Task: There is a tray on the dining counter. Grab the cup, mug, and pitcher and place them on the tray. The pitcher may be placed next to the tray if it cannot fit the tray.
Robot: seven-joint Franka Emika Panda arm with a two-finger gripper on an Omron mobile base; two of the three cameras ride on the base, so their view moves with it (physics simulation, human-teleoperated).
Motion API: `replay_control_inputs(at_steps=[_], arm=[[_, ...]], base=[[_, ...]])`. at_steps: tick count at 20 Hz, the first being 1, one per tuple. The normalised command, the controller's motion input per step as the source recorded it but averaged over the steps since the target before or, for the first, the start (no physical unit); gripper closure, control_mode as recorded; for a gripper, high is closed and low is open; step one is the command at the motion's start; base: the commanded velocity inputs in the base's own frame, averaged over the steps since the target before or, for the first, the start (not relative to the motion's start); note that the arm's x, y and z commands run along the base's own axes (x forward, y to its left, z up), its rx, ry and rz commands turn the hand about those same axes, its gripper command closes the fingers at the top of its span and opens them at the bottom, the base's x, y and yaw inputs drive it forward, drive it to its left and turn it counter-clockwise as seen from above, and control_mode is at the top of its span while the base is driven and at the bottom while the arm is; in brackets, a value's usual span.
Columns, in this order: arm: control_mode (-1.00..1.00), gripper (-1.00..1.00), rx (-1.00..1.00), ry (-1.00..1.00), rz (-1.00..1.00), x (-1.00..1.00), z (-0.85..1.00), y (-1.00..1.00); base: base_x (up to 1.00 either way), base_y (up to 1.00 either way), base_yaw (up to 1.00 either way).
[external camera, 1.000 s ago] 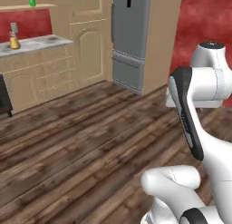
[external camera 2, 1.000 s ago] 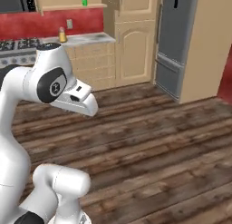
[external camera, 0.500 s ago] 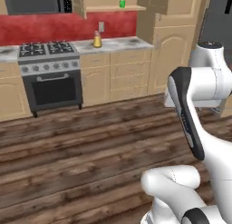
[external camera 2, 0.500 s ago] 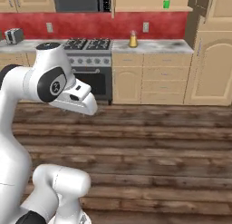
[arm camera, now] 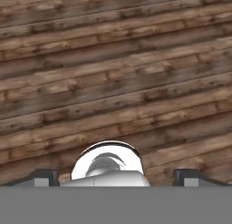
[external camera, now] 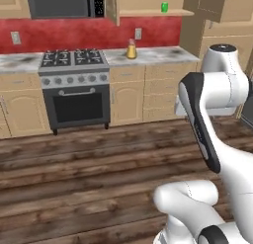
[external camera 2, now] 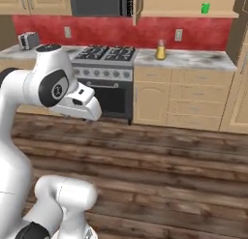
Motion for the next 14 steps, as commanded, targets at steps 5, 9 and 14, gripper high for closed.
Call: replay_control_inputs(at_steps=[5, 9, 14], arm=[[1.0, -1.0, 0.0, 0.0, 0.0, 0.0, 0.0, 0.0], [1.0, -1.0, 0.0, 0.0, 0.0, 0.0, 0.0, 0.0], [1.0, -1.0, 0.0, 0.0, 0.0, 0.0, 0.0, 0.0]], base=[[0.88, -0.57, 0.0], [0.98, -0.66, 0.0], [0.97, -0.56, 0.0]])
